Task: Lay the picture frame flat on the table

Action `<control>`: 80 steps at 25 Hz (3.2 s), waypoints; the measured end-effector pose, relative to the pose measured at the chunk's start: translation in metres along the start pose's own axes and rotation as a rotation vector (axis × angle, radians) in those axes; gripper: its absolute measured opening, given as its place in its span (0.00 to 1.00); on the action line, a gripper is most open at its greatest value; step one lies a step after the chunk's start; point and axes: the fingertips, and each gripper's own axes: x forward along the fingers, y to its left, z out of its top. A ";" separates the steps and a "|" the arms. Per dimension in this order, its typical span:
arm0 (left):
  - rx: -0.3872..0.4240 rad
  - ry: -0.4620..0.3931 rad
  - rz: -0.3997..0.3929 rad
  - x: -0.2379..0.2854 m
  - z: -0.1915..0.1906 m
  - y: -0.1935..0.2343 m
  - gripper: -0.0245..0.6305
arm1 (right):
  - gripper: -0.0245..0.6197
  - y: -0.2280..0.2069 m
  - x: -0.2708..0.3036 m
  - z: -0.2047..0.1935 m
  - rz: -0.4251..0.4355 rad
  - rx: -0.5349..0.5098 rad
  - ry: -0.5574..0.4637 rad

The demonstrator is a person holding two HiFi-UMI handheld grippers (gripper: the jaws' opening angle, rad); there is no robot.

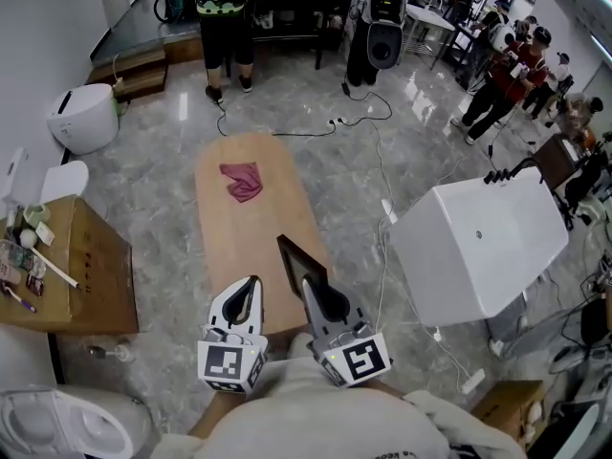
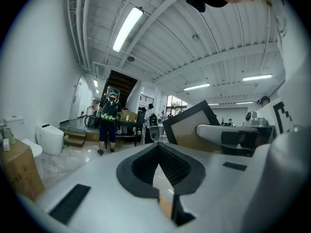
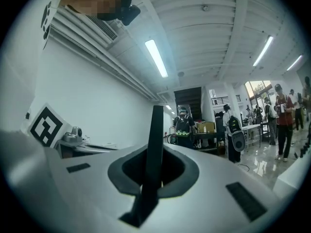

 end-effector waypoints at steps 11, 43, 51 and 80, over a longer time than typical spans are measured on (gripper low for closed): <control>-0.034 -0.006 0.002 0.009 -0.003 0.005 0.05 | 0.08 0.001 0.012 0.000 0.032 -0.017 0.010; -0.044 0.013 0.082 0.043 0.005 -0.004 0.05 | 0.08 -0.035 0.038 0.007 0.131 0.002 0.015; 0.015 0.047 0.064 0.049 0.007 -0.017 0.07 | 0.08 -0.041 0.036 0.012 0.173 0.068 -0.016; -0.054 0.244 -0.100 0.068 -0.050 -0.016 0.33 | 0.08 -0.040 0.040 -0.030 0.276 0.227 0.064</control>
